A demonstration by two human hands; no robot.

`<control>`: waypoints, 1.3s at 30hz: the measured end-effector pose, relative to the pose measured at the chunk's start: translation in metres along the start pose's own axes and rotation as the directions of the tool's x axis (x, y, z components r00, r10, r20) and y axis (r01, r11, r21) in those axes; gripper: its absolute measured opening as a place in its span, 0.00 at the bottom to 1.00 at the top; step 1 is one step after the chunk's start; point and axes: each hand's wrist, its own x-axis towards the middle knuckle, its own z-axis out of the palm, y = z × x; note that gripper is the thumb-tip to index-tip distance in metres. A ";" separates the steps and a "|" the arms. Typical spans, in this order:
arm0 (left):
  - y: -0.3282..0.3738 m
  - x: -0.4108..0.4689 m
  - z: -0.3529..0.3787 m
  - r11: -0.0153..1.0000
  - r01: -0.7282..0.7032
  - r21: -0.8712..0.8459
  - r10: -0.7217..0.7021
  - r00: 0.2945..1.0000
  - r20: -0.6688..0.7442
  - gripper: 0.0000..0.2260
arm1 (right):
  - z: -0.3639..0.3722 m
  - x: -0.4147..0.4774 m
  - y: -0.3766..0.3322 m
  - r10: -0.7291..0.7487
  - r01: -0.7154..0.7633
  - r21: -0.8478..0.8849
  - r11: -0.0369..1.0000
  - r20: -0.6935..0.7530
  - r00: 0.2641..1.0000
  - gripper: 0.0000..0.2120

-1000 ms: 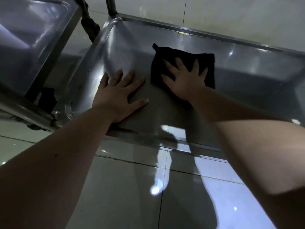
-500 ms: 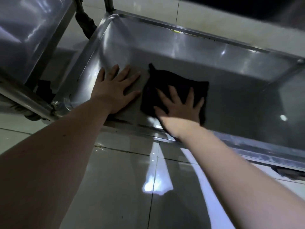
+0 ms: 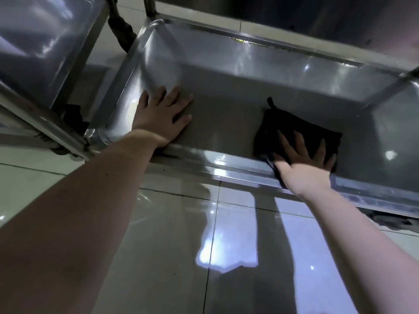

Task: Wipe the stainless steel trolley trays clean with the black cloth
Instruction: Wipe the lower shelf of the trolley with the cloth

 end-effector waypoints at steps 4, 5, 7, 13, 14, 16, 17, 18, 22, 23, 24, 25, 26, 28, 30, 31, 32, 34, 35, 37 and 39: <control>0.003 -0.007 -0.003 1.000 0.016 -0.007 -0.017 1.000 -0.013 0.25 | 0.011 -0.015 -0.093 -0.201 0.201 -0.010 0.980 -0.035 0.979 0.29; 0.004 -0.008 -0.005 1.000 0.015 -0.023 -0.015 1.000 -0.024 0.24 | 0.012 -0.020 -0.118 -0.262 0.262 -0.007 0.965 -0.038 0.964 0.29; 0.004 -0.010 -0.011 0.991 0.014 -0.131 -0.021 0.998 -0.058 0.23 | 0.012 -0.027 -0.156 -0.328 0.328 0.007 0.945 -0.029 0.944 0.29; 0.024 -0.015 -0.036 0.894 -0.047 -0.446 -0.031 0.985 -0.167 0.22 | -0.005 -0.014 -0.136 -0.300 0.306 0.098 0.947 -0.070 0.951 0.25; 0.036 -0.018 -0.038 0.910 -0.101 -0.401 0.030 0.984 -0.178 0.22 | -0.008 -0.011 -0.128 -0.288 0.293 0.051 0.955 -0.090 0.953 0.24; 0.066 -0.025 -0.035 0.935 -0.226 -0.274 0.180 0.967 -0.182 0.23 | -0.010 -0.002 -0.112 -0.305 0.299 -0.084 0.951 -0.068 0.950 0.24; 0.081 -0.027 -0.031 0.937 -0.257 -0.235 0.221 0.960 -0.169 0.23 | -0.011 0.003 -0.104 -0.297 0.289 -0.114 0.950 -0.059 0.953 0.24; 0.094 -0.028 -0.027 0.942 -0.256 -0.219 0.229 0.963 -0.145 0.23 | -0.013 0.010 -0.097 -0.267 0.260 -0.092 0.961 -0.069 0.961 0.24; 0.130 -0.028 -0.009 0.988 -0.141 -0.063 0.139 0.990 -0.033 0.26 | -0.016 0.023 -0.082 -0.097 0.137 0.313 0.940 -0.138 0.986 0.24; 0.135 -0.030 -0.004 0.994 -0.111 -0.018 0.111 0.994 -0.013 0.28 | -0.013 0.021 -0.079 -0.094 0.140 0.389 0.910 -0.135 0.986 0.24; 0.139 -0.032 0.000 0.997 -0.078 0.001 0.078 0.997 0.003 0.30 | -0.010 0.018 -0.077 -0.103 0.150 0.429 0.891 -0.131 0.986 0.25; 0.140 -0.033 0.005 0.999 -0.047 0.004 0.047 0.999 0.013 0.32 | -0.005 0.014 -0.076 -0.115 0.164 0.435 0.886 -0.136 0.984 0.25; 0.139 -0.032 0.008 1.000 -0.022 0.002 0.022 1.000 0.021 0.35 | 0.000 0.010 -0.073 -0.129 0.184 0.424 0.887 -0.155 0.980 0.25; 0.129 -0.025 0.008 1.000 0.004 -0.009 -0.003 0.999 0.042 0.37 | 0.004 0.007 -0.071 -0.138 0.211 0.418 0.884 -0.198 0.970 0.25; 0.115 -0.014 0.005 1.000 0.024 -0.018 -0.023 0.998 0.062 0.39 | 0.006 0.008 -0.072 -0.146 0.211 0.371 0.904 -0.194 0.970 0.25; 0.105 -0.008 0.004 0.999 0.041 -0.013 -0.040 0.997 0.068 0.39 | 0.007 0.008 -0.073 -0.172 0.218 0.304 0.927 -0.170 0.970 0.25; 0.094 -0.003 0.002 0.998 0.060 -0.004 -0.059 0.996 0.071 0.40 | 0.009 0.009 -0.076 -0.200 0.227 0.232 0.946 -0.135 0.971 0.25; 0.068 0.007 -0.003 0.994 0.111 -0.003 -0.111 0.991 0.078 0.41 | 0.010 0.010 -0.080 -0.223 0.232 0.134 0.963 -0.082 0.971 0.25; 0.055 0.012 -0.006 0.990 0.142 -0.008 -0.141 0.986 0.088 0.41 | 0.010 0.012 -0.082 -0.221 0.229 0.109 0.967 -0.075 0.972 0.26; 0.040 0.019 -0.013 0.982 0.186 -0.013 -0.183 0.977 0.113 0.41 | 0.010 0.015 -0.085 -0.212 0.217 0.085 0.972 -0.070 0.975 0.26; 0.038 0.018 -0.016 0.982 0.187 -0.006 -0.184 0.973 0.137 0.40 | 0.010 0.017 -0.087 -0.205 0.210 0.070 0.975 -0.064 0.977 0.27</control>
